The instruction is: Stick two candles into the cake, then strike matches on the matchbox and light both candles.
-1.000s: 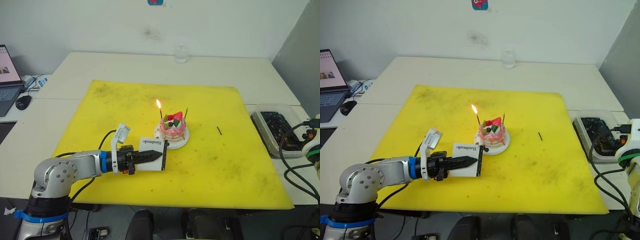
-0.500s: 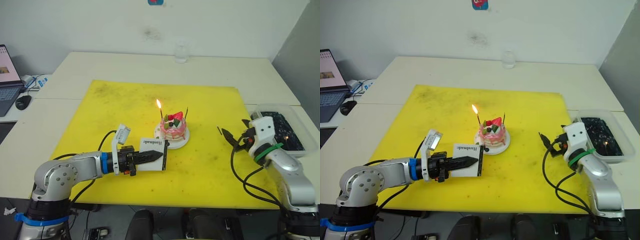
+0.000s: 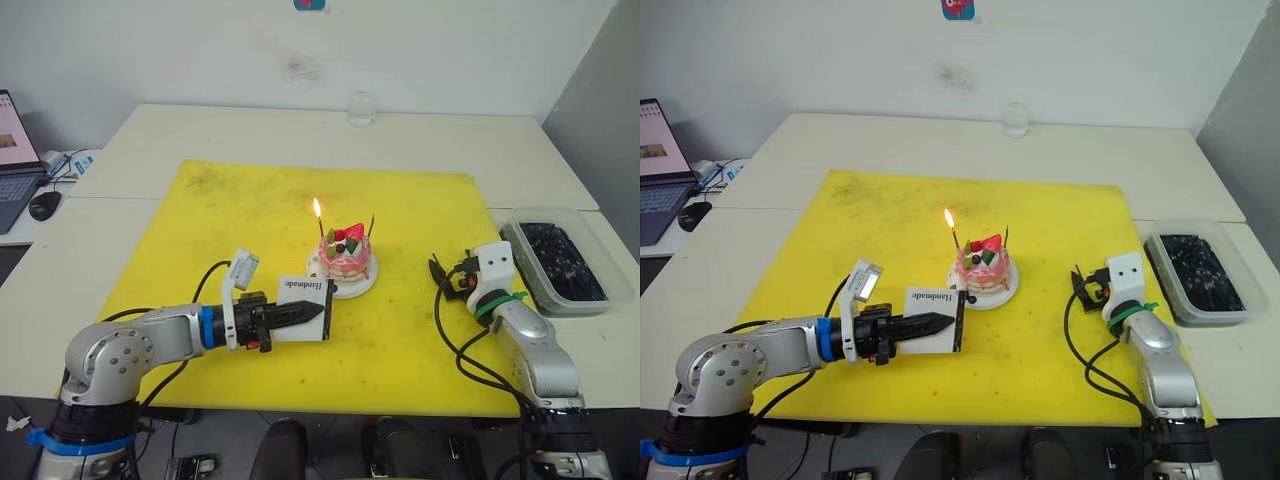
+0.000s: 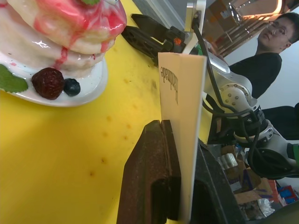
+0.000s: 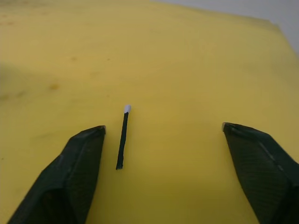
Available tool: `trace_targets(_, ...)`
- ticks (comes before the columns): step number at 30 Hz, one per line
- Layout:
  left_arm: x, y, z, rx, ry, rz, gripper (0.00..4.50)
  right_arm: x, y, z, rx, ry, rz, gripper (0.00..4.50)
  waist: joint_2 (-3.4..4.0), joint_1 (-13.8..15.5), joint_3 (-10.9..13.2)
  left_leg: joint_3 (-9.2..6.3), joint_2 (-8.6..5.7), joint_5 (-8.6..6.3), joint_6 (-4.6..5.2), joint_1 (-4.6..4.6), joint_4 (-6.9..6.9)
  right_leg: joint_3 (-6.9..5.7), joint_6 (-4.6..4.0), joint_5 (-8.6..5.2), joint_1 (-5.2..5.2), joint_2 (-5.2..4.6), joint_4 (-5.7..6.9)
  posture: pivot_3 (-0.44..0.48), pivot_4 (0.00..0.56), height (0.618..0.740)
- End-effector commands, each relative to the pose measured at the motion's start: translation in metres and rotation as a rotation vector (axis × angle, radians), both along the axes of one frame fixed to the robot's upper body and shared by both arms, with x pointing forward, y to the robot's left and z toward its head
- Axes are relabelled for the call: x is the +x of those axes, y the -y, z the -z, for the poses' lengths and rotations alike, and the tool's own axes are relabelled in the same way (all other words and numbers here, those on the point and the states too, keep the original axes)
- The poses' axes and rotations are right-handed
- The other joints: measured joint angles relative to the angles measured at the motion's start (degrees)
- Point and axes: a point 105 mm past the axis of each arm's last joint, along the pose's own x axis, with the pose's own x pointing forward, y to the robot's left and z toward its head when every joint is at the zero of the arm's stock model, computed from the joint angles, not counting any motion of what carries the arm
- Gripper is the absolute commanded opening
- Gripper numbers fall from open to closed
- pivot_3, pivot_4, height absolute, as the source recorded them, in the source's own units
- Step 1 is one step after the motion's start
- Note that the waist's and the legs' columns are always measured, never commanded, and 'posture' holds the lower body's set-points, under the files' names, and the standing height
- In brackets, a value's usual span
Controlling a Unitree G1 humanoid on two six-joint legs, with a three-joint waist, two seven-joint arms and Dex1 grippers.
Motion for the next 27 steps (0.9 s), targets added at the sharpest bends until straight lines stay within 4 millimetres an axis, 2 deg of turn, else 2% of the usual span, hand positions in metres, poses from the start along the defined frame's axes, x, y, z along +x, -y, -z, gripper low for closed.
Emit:
trace_targets(1,-0.001,-0.001,-0.011,-0.011,0.051,0.004,0.00,0.002,-0.001,0.001,-0.004,-0.049,0.030,2.84,0.00,0.00,0.00,-0.01,0.00,0.00,0.00,0.01,0.01,0.00,0.00,0.00,0.00,0.00,0.01,0.000,0.150,0.740)
trace_targets(6,0.000,-0.001,-0.010,-0.008,0.051,0.004,0.00,0.001,-0.010,0.001,0.003,-0.091,-0.002,1.05,-0.03,0.00,-0.03,-0.02,-0.01,0.00,0.00,0.01,0.02,0.00,0.01,0.02,0.02,0.00,0.01,0.000,0.150,0.740)
trace_targets(9,0.000,-0.001,-0.010,-0.008,0.052,0.006,0.00,0.001,-0.017,-0.006,0.028,-0.084,-0.035,0.04,-0.03,0.00,-0.03,-0.01,0.00,0.00,0.00,0.00,0.02,0.02,0.01,0.02,0.02,0.00,0.00,0.000,0.150,0.740)
trace_targets(13,-0.001,-0.001,-0.009,-0.007,0.051,0.008,0.00,-0.001,-0.020,-0.014,0.036,-0.079,-0.066,0.04,-0.03,0.00,-0.02,-0.01,-0.01,0.00,0.00,0.00,0.02,0.01,0.01,0.02,0.02,0.00,-0.01,0.000,0.150,0.740)
trace_targets(18,-0.001,-0.001,-0.009,-0.003,0.049,0.014,0.00,-0.011,-0.022,-0.043,0.024,-0.017,-0.165,0.04,-0.01,0.01,-0.01,-0.02,0.00,0.00,0.00,-0.01,-0.02,-0.01,-0.01,0.00,-0.01,0.00,-0.01,0.000,0.150,0.740)
trace_targets(22,-0.004,-0.001,-0.010,-0.001,0.038,0.033,0.00,-0.032,-0.027,-0.057,-0.029,0.007,-0.295,0.04,-0.01,0.06,0.00,-0.03,0.00,0.00,0.00,-0.04,-0.05,-0.02,0.00,-0.02,-0.03,0.00,-0.06,0.000,0.150,0.740)
trace_targets(26,-0.016,0.004,-0.008,-0.001,0.006,0.098,0.00,-0.079,-0.048,-0.052,-0.131,-0.031,-0.570,0.04,-0.01,0.26,0.00,-0.04,0.00,-0.01,0.01,-0.06,-0.07,-0.06,0.01,-0.06,-0.01,-0.01,-0.09,0.000,0.150,0.740)
trace_targets(27,-0.018,0.006,-0.008,-0.002,0.002,0.108,0.00,-0.084,-0.051,-0.050,-0.144,-0.038,-0.597,0.04,-0.01,0.25,0.00,-0.04,0.00,-0.01,0.01,-0.06,-0.07,-0.04,0.01,-0.06,-0.02,-0.02,-0.10,0.000,0.150,0.740)
